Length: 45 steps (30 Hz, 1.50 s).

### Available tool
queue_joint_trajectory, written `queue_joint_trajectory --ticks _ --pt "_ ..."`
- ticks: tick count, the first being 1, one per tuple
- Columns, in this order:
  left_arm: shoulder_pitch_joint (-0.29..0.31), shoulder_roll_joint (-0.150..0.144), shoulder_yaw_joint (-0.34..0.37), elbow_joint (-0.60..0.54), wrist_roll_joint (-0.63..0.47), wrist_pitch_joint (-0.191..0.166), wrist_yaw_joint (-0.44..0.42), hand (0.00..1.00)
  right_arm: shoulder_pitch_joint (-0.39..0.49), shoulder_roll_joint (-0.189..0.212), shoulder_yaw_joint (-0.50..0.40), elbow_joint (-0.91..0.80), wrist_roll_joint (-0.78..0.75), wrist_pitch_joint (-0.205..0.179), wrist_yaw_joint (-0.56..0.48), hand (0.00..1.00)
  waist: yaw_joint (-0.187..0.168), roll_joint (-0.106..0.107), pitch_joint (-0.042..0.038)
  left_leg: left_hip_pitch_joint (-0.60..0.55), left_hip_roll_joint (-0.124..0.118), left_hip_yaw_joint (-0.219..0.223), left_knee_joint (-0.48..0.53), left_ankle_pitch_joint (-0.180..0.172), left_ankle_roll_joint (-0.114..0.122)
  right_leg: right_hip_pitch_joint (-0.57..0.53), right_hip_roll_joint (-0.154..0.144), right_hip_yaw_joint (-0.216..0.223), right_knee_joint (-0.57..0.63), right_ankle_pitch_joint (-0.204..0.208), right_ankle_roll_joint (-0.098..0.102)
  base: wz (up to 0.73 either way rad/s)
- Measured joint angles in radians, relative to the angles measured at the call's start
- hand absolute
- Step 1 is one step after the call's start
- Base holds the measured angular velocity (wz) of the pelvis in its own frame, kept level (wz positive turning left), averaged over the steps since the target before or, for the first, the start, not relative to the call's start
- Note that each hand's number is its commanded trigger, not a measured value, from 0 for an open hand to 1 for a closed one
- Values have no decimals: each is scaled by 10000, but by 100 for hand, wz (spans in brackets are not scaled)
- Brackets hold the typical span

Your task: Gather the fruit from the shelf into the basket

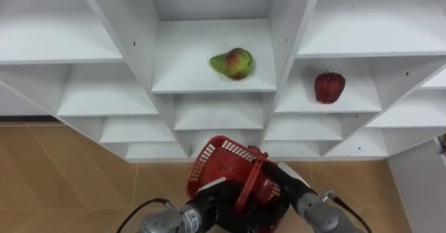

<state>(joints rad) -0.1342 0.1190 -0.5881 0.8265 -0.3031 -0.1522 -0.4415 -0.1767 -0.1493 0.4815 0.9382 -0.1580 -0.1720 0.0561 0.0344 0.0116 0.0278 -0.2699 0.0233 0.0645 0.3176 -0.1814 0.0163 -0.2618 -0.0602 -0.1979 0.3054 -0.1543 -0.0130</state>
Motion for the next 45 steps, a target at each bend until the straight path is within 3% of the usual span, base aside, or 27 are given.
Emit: queue_joint_trajectory --ticks 5,9,17,25,29,36,45 --pt "36 32 388 18 6 1 0 100 14 61 -2 -38 12 0 317 0 13 8 -8 6 17 64 46 0 0 -11 6 -1 31 2 -3 -2" --pt "45 45 591 239 3 0 12 100 15 105 -2 -37 148 -3 354 0 13 39 -70 79 3 66 38 0 0 48 -4 -2 50 3 -3 0" --pt "239 163 668 878 25 -5 446 100 150 55 79 -120 440 -4 424 0 9 23 -99 578 -30 17 -187 4 -7 573 24 1 -144 -8 21 1" --pt "732 508 783 887 148 -7 815 100 913 17 82 -734 436 -17 575 0 14 -200 -163 1230 -55 -5 -606 32 -49 1239 107 8 -585 -6 32 0" --pt "965 502 1367 880 374 -3 908 100 1238 -68 67 -1374 410 -4 806 0 -5 -266 -187 1669 -70 25 -744 30 -51 1788 129 -14 -875 -3 74 1" --pt "1530 522 2436 930 615 1 1322 100 1715 -547 -40 -3635 -39 141 982 0 17 -282 -184 2064 -118 -7 -1057 30 -50 2093 112 -20 -1002 -35 119 0" --pt "1973 573 3120 956 591 202 1768 100 2030 -713 -105 -4557 -660 309 1000 0 23 -437 -114 2495 -179 -142 -1245 25 -44 2621 117 -57 -1204 -86 181 4"
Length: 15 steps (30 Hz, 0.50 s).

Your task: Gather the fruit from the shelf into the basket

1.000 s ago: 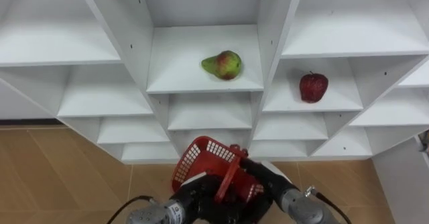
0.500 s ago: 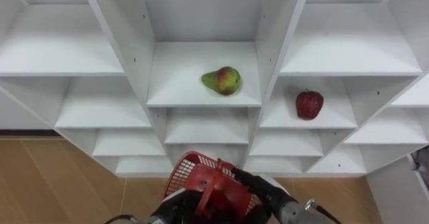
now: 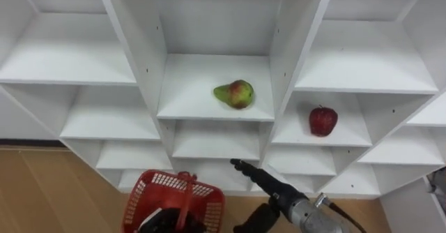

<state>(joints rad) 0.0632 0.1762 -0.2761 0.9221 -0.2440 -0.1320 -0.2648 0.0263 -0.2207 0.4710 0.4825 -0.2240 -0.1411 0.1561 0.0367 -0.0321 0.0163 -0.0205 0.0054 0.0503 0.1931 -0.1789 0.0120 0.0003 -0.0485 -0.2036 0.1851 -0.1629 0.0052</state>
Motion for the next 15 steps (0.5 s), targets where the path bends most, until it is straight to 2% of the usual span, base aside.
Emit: queue_joint_trajectory --ticks 5,11,15 --pt "42 0 65 -118 -3 2 166 100 159 -151 -442 -1270 -413 19 -20 0 -13 69 -6 172 -5 -64 0 0 0 206 -27 -179 -7 1 -1 6" --pt "296 -95 277 -276 213 1 198 100 216 -163 -639 -2055 -540 18 11 0 54 94 -59 347 -11 -79 -87 0 -1 350 -16 -102 -5 -19 4 1" --pt "323 -264 586 -423 218 1 205 100 324 -109 -636 -2452 -656 33 103 0 274 54 -79 466 -14 -26 -76 0 -1 392 -16 -10 17 -18 4 -5"
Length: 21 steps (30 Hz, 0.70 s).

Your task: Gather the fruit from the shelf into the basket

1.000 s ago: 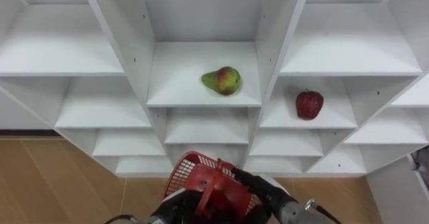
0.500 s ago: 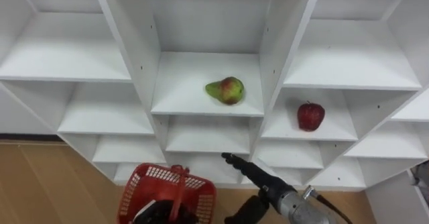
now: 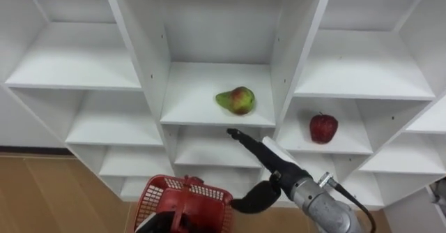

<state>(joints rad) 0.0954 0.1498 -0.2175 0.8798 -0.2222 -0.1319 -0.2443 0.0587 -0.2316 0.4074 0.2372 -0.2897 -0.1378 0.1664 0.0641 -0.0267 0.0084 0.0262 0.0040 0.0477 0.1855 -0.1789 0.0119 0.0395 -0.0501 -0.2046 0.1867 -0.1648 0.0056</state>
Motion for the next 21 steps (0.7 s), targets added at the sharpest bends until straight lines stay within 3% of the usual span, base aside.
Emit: queue_joint_trajectory --ticks 3,6,8,21 --pt "18 -83 183 -48 3 -1 46 100 81 19 -4 -529 -42 11 2 0 144 -76 25 68 -1 -14 0 0 0 115 1 -3 -17 0 1 0" --pt "17 -95 186 -52 1 -4 176 100 99 20 -16 -753 -121 -3 -14 0 235 -164 -17 143 -2 -50 -9 -1 0 170 2 -5 -17 -3 4 0" --pt "21 -92 186 -50 0 -4 178 100 99 19 -14 -844 -145 -3 -15 0 261 -191 17 215 -3 -51 -17 -1 1 268 3 -3 -27 -2 4 0" --pt "59 -71 152 -41 -2 -7 170 100 -130 -13 -29 -1799 -207 -81 -26 0 285 -202 77 316 -3 -45 -49 -1 1 330 5 10 -22 -2 4 0"
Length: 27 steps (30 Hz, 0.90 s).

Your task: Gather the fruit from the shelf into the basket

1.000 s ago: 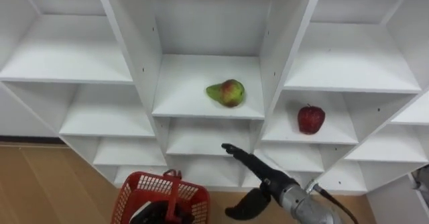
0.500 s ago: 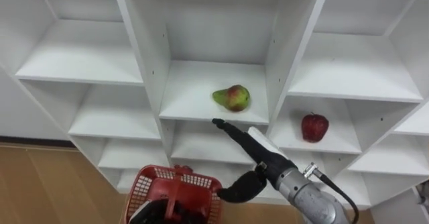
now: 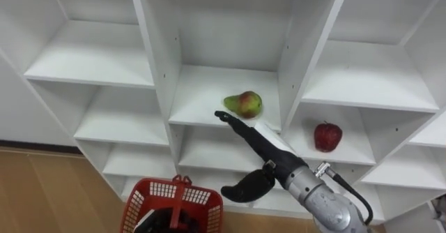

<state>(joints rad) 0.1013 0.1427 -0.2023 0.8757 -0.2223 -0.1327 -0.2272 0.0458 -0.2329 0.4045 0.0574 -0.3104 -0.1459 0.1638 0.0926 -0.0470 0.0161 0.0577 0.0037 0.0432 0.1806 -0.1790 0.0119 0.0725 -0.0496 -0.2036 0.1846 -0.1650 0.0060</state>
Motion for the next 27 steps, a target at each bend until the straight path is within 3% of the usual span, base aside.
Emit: queue_joint_trajectory --ticks 8,11,14,19,23,27 --pt "5 14 19 -2 4 1 -2 100 -500 -3 -18 0 -12 0 -6 0 -8 -59 19 64 -14 -65 -51 0 0 121 -2 -22 -40 -12 17 3" --pt "-10 92 27 -1 22 1 -25 100 -606 -3 -212 0 -117 0 -10 0 -90 -219 51 28 -32 -179 19 0 -1 250 -10 -196 -147 -14 19 16" --pt "-11 115 63 76 320 3 -36 100 -757 -61 -553 -1 -108 1 -102 0 -25 -373 27 -11 -32 -209 49 -2 -3 250 -11 -238 -160 -14 18 7" --pt "9 141 88 91 854 28 -147 100 -1135 -63 -1058 1 -91 -30 -656 0 12 -419 11 -132 -56 -451 91 -1 -5 213 -30 -444 -162 -13 18 10" --pt "37 157 217 53 1071 135 -395 100 -1558 -319 -1203 445 8 -72 -1150 0 12 -497 0 -129 -67 -544 109 1 -8 264 -30 -508 -179 -14 18 6" --pt "37 378 227 -32 1071 185 -398 100 -1845 -524 -1202 1132 313 -67 -1349 0 102 -744 6 -147 -74 -626 167 1 -8 315 -35 -592 -169 -14 18 6"
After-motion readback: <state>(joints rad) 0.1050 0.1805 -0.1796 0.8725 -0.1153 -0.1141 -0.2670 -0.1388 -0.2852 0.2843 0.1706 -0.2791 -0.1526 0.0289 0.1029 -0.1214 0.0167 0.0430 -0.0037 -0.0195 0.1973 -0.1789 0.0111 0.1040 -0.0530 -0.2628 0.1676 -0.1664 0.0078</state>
